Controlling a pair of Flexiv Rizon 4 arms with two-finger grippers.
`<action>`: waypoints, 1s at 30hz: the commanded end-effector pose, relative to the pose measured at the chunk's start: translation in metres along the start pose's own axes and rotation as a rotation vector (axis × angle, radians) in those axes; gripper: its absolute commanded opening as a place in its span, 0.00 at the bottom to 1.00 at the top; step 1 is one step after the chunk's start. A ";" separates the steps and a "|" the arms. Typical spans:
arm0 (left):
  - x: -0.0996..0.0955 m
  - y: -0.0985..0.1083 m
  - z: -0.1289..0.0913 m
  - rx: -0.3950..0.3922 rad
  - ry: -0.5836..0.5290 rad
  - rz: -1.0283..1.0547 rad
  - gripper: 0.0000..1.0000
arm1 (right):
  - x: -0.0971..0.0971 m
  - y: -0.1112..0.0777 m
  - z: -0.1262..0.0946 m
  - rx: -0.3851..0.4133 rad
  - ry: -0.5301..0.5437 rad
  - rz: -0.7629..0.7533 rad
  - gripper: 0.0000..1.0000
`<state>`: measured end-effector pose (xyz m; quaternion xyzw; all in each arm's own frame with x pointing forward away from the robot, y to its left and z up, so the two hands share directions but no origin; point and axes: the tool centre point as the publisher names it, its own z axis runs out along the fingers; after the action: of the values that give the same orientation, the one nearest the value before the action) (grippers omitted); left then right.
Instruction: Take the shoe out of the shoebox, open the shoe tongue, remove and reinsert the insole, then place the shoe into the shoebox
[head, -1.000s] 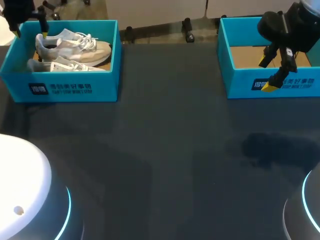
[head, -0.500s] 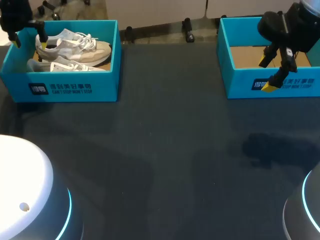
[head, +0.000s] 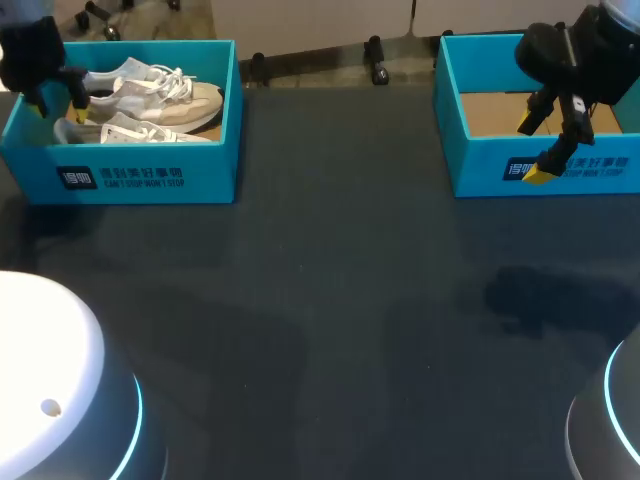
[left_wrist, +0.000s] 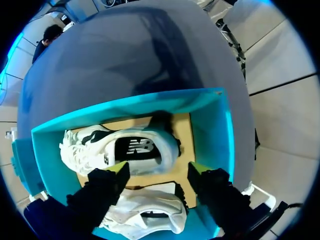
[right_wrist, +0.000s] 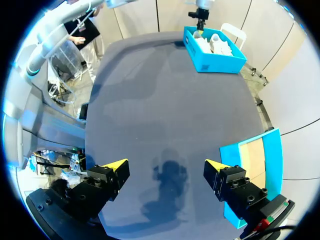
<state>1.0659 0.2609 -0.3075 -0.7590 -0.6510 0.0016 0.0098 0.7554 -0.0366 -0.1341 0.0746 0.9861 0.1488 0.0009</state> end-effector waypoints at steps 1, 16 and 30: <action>-0.001 -0.003 0.013 -0.020 -0.002 0.006 0.56 | -0.002 0.001 0.000 0.004 0.004 0.000 1.00; 0.010 -0.015 0.030 -0.011 0.009 0.011 0.91 | -0.002 0.001 0.000 0.004 0.004 0.000 1.00; 0.016 -0.009 0.060 -0.025 0.007 -0.016 0.75 | -0.002 0.001 0.000 0.004 0.004 0.000 1.00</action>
<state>1.0574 0.2782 -0.3607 -0.7535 -0.6574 -0.0079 0.0047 0.7554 -0.0366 -0.1341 0.0746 0.9861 0.1488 0.0009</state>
